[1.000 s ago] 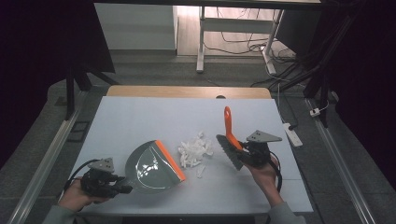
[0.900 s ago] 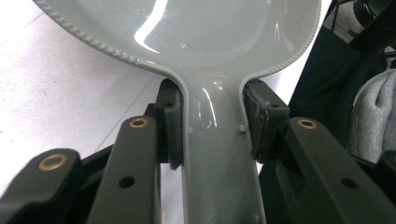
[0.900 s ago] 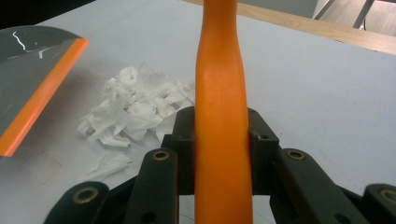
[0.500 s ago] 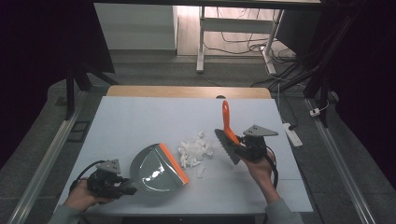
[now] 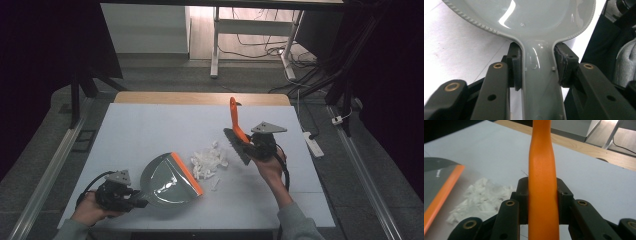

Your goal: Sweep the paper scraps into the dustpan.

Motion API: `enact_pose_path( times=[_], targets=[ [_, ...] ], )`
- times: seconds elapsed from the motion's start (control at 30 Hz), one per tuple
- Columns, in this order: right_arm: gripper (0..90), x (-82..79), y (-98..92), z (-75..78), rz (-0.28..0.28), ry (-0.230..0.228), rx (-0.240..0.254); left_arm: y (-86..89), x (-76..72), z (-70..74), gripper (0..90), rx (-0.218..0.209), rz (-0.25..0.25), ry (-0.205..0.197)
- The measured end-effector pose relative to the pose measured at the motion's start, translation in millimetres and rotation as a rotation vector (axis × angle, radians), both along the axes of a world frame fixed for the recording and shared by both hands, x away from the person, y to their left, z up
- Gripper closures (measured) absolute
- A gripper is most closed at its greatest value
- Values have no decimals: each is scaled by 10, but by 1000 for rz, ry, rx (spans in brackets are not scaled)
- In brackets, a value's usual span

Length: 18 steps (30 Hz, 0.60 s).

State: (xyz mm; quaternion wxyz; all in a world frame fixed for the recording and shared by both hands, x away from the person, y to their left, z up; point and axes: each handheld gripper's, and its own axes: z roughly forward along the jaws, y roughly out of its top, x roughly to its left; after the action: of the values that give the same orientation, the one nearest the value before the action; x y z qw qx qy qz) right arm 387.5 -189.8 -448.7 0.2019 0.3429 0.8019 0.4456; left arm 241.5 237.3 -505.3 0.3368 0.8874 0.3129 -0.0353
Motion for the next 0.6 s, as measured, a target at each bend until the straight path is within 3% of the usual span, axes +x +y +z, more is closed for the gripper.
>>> enact_pose_path(
  times=[0.6],
  targets=[
    [700, 236, 172, -144, -9, 55, -37, -57, 35, -42, 613, 20, -10, 21]
  ],
)
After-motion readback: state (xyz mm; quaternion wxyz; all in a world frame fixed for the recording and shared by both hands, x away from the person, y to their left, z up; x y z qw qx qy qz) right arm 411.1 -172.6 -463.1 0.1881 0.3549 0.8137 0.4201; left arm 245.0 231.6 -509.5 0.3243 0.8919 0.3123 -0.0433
